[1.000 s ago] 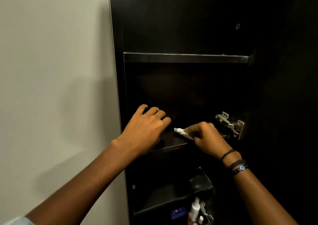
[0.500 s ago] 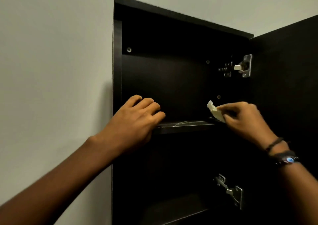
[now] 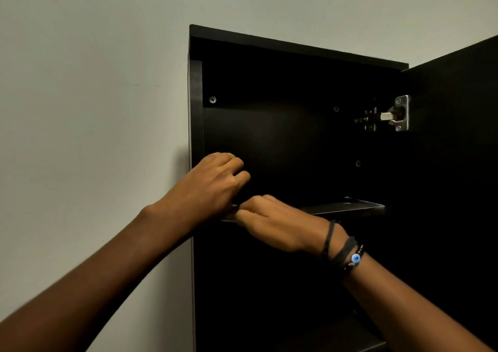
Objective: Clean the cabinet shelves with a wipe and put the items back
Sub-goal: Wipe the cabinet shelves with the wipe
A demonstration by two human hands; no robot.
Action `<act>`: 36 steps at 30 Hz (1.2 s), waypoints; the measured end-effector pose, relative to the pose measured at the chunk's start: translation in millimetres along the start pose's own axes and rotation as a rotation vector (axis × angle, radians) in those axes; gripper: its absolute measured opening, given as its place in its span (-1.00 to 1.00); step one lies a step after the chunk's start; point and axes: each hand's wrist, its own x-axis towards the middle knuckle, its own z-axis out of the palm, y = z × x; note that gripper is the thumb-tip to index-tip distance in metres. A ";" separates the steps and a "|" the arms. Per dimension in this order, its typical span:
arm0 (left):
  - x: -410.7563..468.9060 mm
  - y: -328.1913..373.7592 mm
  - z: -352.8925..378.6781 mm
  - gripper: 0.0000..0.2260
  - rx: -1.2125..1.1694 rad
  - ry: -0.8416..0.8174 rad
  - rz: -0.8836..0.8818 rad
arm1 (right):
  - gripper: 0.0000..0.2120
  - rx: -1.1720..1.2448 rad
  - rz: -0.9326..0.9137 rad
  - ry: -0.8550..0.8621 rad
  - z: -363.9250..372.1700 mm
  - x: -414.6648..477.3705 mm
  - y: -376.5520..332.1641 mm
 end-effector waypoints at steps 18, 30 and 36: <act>-16.8 -10.4 -5.6 -0.78 0.186 0.009 0.019 | -0.69 -0.083 0.278 -0.030 -30.9 9.3 46.8; -9.1 -3.1 -10.9 -0.75 0.055 -0.029 -0.039 | -0.66 0.062 -0.073 -0.200 -27.3 -0.5 17.8; -12.4 -3.7 -9.8 -0.78 0.057 -0.063 -0.042 | -0.68 -0.123 -0.002 -0.049 -56.7 -30.2 54.4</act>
